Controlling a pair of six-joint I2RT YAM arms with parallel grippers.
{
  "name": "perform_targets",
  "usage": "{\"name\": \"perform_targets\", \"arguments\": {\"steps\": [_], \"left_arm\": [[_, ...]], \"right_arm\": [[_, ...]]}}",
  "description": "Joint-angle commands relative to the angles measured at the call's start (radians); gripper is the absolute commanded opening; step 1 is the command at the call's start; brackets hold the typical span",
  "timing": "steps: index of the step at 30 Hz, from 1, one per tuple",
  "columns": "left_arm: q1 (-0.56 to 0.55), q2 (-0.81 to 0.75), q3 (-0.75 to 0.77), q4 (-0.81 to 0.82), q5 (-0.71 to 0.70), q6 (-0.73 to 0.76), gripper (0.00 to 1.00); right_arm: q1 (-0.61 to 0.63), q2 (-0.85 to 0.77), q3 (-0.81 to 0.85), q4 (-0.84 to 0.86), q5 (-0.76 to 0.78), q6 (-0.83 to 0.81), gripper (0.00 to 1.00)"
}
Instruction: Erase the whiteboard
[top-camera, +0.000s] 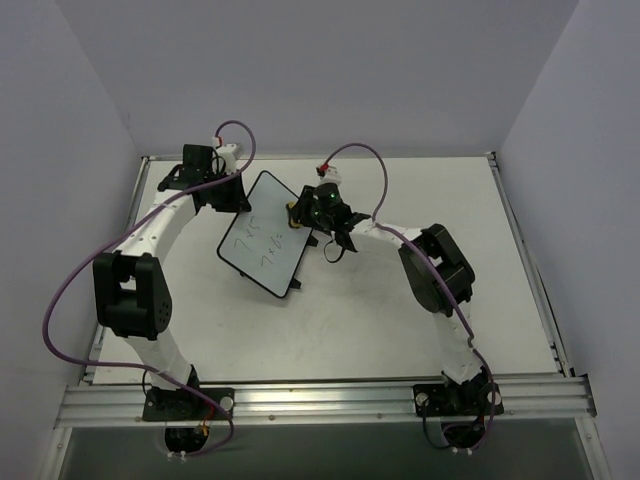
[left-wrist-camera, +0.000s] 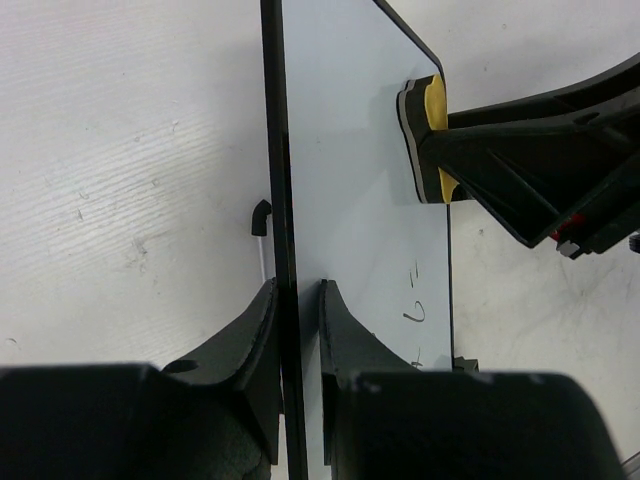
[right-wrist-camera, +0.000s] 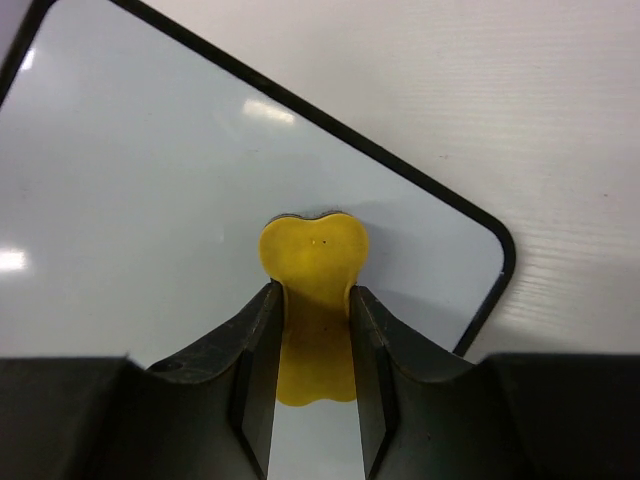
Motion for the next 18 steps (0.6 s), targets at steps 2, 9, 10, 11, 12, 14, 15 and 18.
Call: {"name": "perform_targets", "arguments": {"steps": [2, 9, 10, 11, 12, 14, 15, 18], "left_arm": [[-0.06, 0.003, -0.032, -0.029, 0.018, 0.049, 0.02], [-0.06, 0.007, -0.032, -0.026, 0.012, 0.048, 0.02], [-0.06, 0.005, -0.033, -0.024, 0.01, 0.048, 0.02], [-0.061, 0.005, -0.033, -0.024, 0.01, 0.049, 0.02], [-0.061, 0.004, -0.035, -0.024, 0.007, 0.048, 0.02], [-0.061, 0.005, -0.036, -0.023, 0.009, 0.045, 0.02], [-0.063, 0.007, -0.035, -0.023, 0.004, 0.042, 0.02], [-0.069, 0.005, -0.047, -0.007, -0.008, 0.031, 0.02]], "right_arm": [[0.0, 0.027, -0.087, -0.069, -0.022, 0.0, 0.1], [-0.014, 0.007, -0.128, -0.05, -0.022, 0.004, 0.1], [-0.015, 0.005, -0.131, -0.049, -0.022, 0.004, 0.1], [-0.017, 0.004, -0.133, -0.047, -0.022, 0.004, 0.1], [-0.015, 0.002, -0.133, -0.047, -0.026, 0.004, 0.1], [-0.012, -0.007, -0.139, -0.041, -0.028, 0.004, 0.09], [-0.006, -0.011, -0.142, -0.036, -0.027, 0.005, 0.09], [0.031, -0.038, -0.142, -0.042, -0.001, -0.004, 0.09]]}}
